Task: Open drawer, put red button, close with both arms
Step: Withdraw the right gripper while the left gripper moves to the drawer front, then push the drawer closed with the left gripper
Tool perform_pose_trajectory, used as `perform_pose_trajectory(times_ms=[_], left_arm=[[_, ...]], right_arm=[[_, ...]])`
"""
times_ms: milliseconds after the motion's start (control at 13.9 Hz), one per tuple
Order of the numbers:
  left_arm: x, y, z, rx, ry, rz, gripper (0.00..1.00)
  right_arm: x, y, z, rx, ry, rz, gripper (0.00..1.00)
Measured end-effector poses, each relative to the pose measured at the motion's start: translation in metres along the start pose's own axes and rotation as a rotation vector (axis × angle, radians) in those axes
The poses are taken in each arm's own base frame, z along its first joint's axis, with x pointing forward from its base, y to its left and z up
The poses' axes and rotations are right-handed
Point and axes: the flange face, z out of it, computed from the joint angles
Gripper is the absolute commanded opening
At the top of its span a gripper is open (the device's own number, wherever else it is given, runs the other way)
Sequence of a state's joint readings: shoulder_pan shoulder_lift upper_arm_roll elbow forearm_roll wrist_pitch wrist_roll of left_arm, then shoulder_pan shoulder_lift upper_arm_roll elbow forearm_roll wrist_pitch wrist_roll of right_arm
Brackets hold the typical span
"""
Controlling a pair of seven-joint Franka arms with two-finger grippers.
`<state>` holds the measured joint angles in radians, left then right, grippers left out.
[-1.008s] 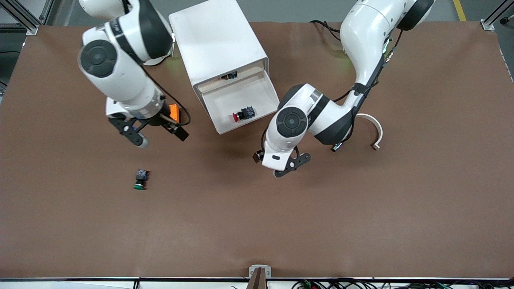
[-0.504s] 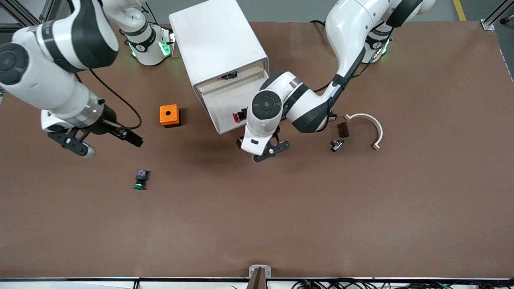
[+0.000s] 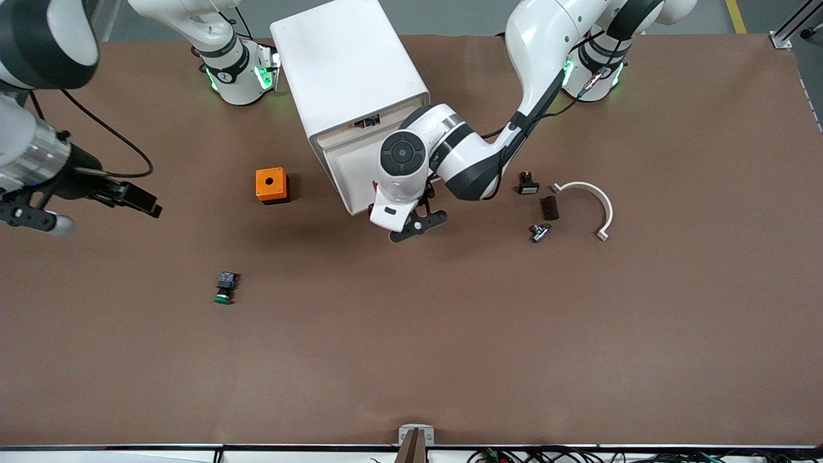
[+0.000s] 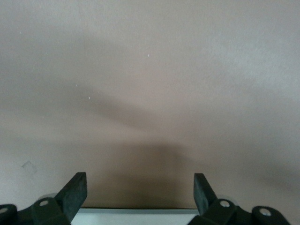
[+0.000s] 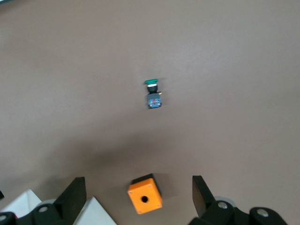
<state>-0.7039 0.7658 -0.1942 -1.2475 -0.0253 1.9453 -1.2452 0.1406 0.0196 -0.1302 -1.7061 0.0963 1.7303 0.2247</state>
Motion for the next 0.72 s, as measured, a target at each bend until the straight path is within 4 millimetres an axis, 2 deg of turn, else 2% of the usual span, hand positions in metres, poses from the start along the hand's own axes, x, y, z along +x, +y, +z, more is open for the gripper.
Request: perform_pose_trajectory(times_ms=[216, 504, 720], left_arm=[[-0.016, 0.002, 0.010, 0.010, -0.031, -0.006, 1.00], [-0.034, 0.005, 0.018, -0.004, -0.134, -0.036, 1.00], [-0.048, 0.007, 0.025, -0.008, -0.199, -0.052, 1.00]], right_arm=[[-0.010, 0.016, -0.023, -0.001, 0.016, -0.070, 1.00], [-0.025, 0.019, -0.042, -0.033, 0.043, -0.132, 1.00], [-0.033, 0.017, -0.047, -0.040, 0.044, -0.142, 1.00]])
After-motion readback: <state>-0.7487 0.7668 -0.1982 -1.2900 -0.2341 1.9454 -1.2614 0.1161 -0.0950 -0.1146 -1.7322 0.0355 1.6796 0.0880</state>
